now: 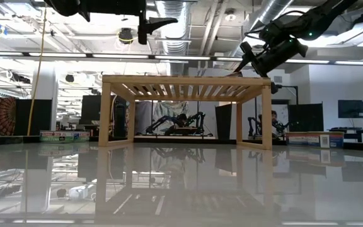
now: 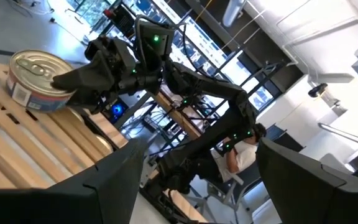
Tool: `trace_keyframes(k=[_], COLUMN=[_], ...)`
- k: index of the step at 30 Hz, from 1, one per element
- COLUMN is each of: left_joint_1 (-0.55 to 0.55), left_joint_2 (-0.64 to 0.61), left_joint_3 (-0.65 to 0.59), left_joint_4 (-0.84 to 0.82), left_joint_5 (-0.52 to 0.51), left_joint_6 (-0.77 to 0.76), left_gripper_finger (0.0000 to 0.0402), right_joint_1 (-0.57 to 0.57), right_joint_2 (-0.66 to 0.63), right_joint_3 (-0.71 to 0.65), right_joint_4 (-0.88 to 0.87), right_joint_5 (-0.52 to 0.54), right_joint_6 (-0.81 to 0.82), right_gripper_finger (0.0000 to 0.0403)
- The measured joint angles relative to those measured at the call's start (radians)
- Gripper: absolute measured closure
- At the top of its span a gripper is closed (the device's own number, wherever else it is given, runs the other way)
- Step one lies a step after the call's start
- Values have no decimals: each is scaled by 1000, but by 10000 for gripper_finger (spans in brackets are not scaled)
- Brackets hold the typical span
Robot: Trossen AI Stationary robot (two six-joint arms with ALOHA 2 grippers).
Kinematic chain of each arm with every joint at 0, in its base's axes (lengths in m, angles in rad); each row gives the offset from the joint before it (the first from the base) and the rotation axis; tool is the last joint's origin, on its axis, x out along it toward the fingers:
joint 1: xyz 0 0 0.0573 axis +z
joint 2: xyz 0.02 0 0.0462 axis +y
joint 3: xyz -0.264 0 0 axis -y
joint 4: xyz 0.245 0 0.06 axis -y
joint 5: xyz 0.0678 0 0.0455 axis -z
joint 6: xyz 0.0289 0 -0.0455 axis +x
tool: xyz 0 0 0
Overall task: Stack canned seafood by type on shelf
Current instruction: Put the blue and pink tuna can on the shelf
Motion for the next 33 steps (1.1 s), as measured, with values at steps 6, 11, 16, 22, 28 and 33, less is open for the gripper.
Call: trace_keyframes(k=[6,11,16,22,28,33], left_joint_1=[0,0,0,-2,-2,-2], left_joint_2=[0,0,0,0,0,0], left_joint_3=[0,0,0,0,0,0], left_joint_4=[-14,-14,-14,-31,-59,-59], left_joint_5=[0,0,0,0,0,0], left_joint_6=[-1,-4,-17,-31,-54,-63], left_gripper_finger=[103,103,103,103,103,103], right_joint_1=[29,51,56,56,56,46], right_joint_2=[0,0,0,-2,-2,-2], right_joint_3=[0,0,0,0,-1,-1], right_joint_4=[-2,-2,2,1,1,18], right_joint_5=[-3,-20,-28,-78,-132,-137], right_joint_6=[0,0,0,118,151,172], right_gripper_finger=[123,104,68,34,31,30])
